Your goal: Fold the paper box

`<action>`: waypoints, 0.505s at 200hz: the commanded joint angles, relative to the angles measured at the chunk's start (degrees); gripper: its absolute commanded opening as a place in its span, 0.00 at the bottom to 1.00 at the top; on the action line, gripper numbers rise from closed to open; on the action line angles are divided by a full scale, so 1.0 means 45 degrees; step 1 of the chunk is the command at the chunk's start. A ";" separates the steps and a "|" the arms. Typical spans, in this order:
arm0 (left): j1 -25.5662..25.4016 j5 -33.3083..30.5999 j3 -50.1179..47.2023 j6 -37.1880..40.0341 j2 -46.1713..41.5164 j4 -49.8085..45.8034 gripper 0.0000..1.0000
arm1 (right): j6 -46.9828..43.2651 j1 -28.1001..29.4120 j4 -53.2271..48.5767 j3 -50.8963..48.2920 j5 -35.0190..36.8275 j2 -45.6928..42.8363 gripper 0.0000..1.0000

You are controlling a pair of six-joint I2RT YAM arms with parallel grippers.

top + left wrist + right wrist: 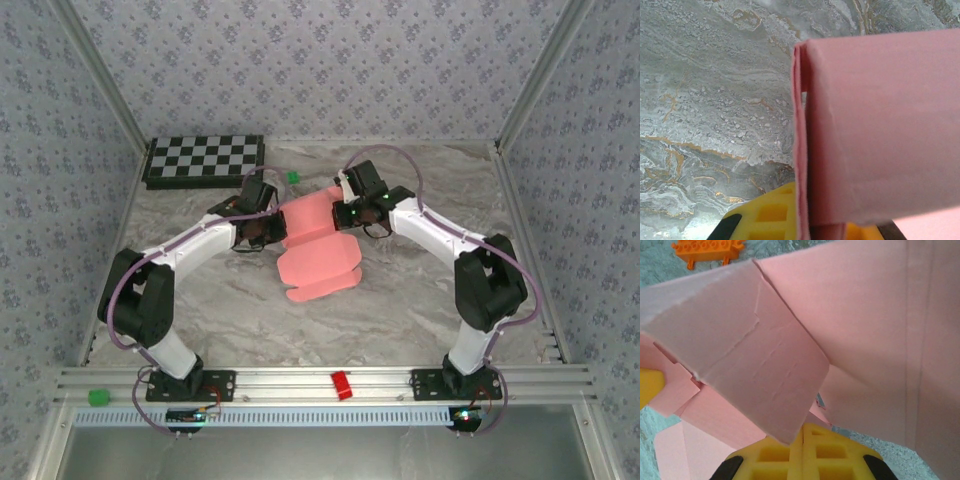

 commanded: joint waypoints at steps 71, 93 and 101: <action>-0.0062 0.0184 -0.0123 0.0271 0.0078 0.0547 0.00 | -0.1326 -0.0678 0.0422 -0.1129 0.0529 -0.2785 0.19; -0.0074 0.0243 -0.0078 0.0333 0.0115 0.0545 0.00 | -0.1235 -0.1211 0.0240 -0.1288 0.1485 -0.3103 0.19; -0.0080 0.0260 -0.0055 0.0356 0.0100 0.0541 0.00 | -0.1184 -0.1393 0.0187 -0.1316 0.1793 -0.3132 0.20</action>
